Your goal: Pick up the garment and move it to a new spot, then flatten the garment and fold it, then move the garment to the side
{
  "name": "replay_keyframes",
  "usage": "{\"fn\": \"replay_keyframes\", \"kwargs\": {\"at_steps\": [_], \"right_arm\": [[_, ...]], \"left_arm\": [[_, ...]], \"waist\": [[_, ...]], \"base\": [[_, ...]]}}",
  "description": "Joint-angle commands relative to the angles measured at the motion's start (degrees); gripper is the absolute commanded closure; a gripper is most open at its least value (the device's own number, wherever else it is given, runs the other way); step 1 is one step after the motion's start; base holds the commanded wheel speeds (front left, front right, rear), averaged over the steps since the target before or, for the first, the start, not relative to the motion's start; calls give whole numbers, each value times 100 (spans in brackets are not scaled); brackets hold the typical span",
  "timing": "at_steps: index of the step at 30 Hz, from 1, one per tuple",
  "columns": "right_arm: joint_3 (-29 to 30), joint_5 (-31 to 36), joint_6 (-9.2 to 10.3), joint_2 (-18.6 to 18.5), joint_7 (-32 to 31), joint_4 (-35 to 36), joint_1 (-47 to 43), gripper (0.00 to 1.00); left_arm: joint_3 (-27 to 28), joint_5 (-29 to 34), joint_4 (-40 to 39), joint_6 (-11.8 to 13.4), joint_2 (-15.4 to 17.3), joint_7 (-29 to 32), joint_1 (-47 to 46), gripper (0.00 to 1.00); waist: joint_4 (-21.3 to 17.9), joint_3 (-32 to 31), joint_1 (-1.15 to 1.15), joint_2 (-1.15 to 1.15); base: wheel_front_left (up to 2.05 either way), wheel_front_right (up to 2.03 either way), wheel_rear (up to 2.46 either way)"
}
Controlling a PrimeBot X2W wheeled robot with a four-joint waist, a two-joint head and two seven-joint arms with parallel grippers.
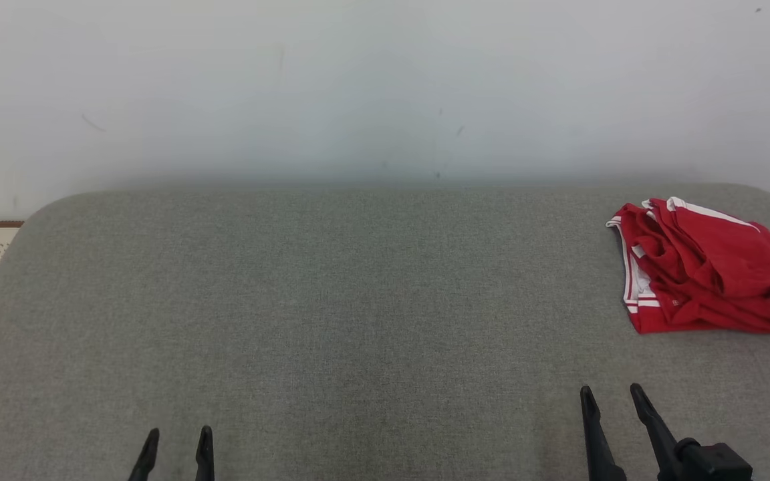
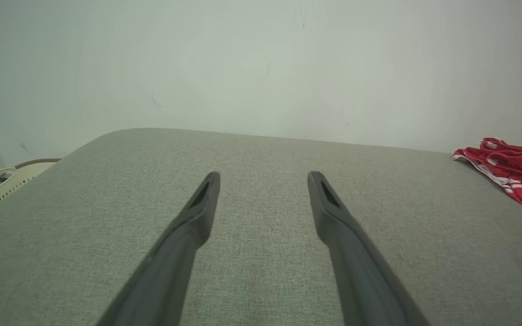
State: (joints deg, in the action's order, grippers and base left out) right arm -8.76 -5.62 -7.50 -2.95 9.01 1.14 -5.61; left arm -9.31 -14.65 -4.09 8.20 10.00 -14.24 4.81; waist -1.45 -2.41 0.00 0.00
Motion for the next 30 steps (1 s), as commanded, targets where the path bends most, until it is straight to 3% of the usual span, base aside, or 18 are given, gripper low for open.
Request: {"fn": "replay_keyframes", "kwargs": {"at_steps": [1,4,30], "right_arm": [[1,-2,0,0,0,-9,-1,100],[0,-16,0,-4,1,-137,-30,100],[259,-3032,0,-190,-288,-417,235,100]], "left_arm": [[-3,2,8,8,-3,1,3,100],[-42,-15,138,-6,-47,10,18,100],[301,-2692,566,-512,-120,539,-248,100]], "waist": [[-1,-1,0,0],[0,0,0,0],[30,53,0,0]], "base": [[0,0,0],[0,0,0],[0,0,0]]}}
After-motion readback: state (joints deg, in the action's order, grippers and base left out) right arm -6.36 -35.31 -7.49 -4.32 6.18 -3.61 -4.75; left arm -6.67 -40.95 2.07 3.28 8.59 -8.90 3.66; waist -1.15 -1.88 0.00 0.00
